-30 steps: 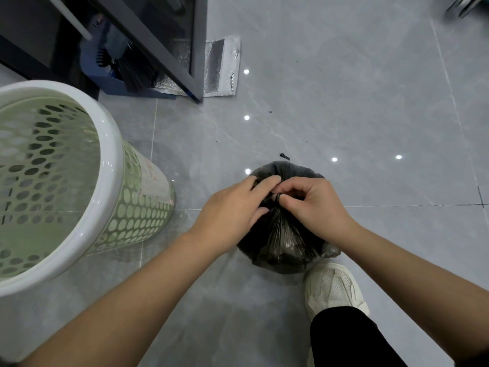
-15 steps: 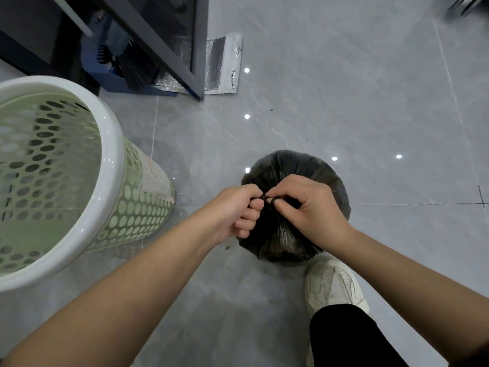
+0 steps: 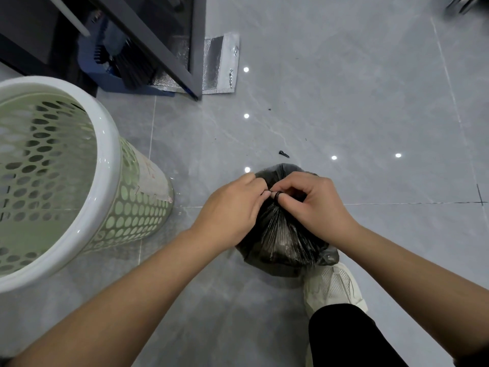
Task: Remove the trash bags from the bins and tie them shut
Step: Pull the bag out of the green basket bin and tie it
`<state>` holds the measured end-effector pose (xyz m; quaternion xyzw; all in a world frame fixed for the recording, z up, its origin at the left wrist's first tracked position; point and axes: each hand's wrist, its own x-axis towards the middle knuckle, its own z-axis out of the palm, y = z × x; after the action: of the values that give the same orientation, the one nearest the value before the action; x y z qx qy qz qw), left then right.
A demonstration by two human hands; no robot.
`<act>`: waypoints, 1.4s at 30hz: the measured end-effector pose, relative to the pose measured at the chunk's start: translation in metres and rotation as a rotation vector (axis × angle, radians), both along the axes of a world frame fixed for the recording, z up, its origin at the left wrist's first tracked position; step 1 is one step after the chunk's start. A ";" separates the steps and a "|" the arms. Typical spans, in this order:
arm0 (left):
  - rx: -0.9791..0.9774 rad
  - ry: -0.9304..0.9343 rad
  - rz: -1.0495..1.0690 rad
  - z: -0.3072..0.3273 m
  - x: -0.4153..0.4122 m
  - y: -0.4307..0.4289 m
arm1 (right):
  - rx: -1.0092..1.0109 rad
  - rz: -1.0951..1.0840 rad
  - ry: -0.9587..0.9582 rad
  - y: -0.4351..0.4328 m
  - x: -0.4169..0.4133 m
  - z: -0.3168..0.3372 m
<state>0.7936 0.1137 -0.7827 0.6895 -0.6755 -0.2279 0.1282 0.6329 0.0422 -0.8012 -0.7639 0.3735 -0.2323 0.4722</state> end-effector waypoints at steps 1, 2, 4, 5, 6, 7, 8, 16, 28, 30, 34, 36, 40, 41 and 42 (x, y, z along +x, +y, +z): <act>0.058 0.075 0.053 0.000 0.000 -0.003 | 0.003 0.001 -0.006 0.001 0.000 -0.001; 0.169 0.199 0.143 0.000 -0.001 -0.007 | -0.001 0.001 -0.014 0.002 -0.001 -0.002; 0.448 0.582 0.403 0.006 -0.004 -0.014 | -0.042 0.008 -0.030 0.005 -0.001 -0.004; 0.588 0.744 0.509 0.009 -0.005 -0.018 | -0.074 0.014 -0.037 0.006 -0.002 -0.004; 0.709 0.860 0.573 0.011 -0.004 -0.020 | -0.112 0.017 -0.044 0.007 -0.002 -0.005; 0.799 0.947 0.613 0.012 -0.003 -0.021 | -0.152 0.016 -0.053 0.008 -0.002 -0.005; 0.857 1.015 0.637 0.013 -0.002 -0.022 | -0.184 0.010 -0.061 0.008 -0.002 -0.005; 0.526 0.777 0.668 0.016 -0.007 -0.021 | -0.113 -0.106 -0.048 0.004 -0.003 -0.005; -0.119 0.398 0.499 -0.013 -0.035 0.004 | 0.176 -0.352 0.023 0.006 0.010 -0.001; -0.124 0.399 0.502 -0.014 -0.034 0.001 | 0.204 -0.353 0.026 0.006 0.010 -0.002; -0.116 0.382 0.508 -0.013 -0.031 0.000 | 0.248 -0.368 0.010 0.009 0.012 -0.002; -0.108 0.401 0.531 -0.013 -0.031 -0.001 | 0.259 -0.383 0.006 0.009 0.013 -0.002; -0.082 0.433 0.539 -0.014 -0.030 -0.003 | 0.280 -0.399 0.015 0.011 0.012 -0.002; -0.073 0.435 0.533 -0.014 -0.029 -0.003 | 0.280 -0.403 0.016 0.011 0.012 -0.002; -0.060 0.447 0.532 -0.014 -0.029 -0.002 | 0.279 -0.408 0.017 0.012 0.012 -0.002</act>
<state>0.7647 0.1113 -0.7967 0.7703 -0.4337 -0.3122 0.3481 0.6445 0.0541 -0.8034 -0.6020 0.5525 -0.2627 0.5132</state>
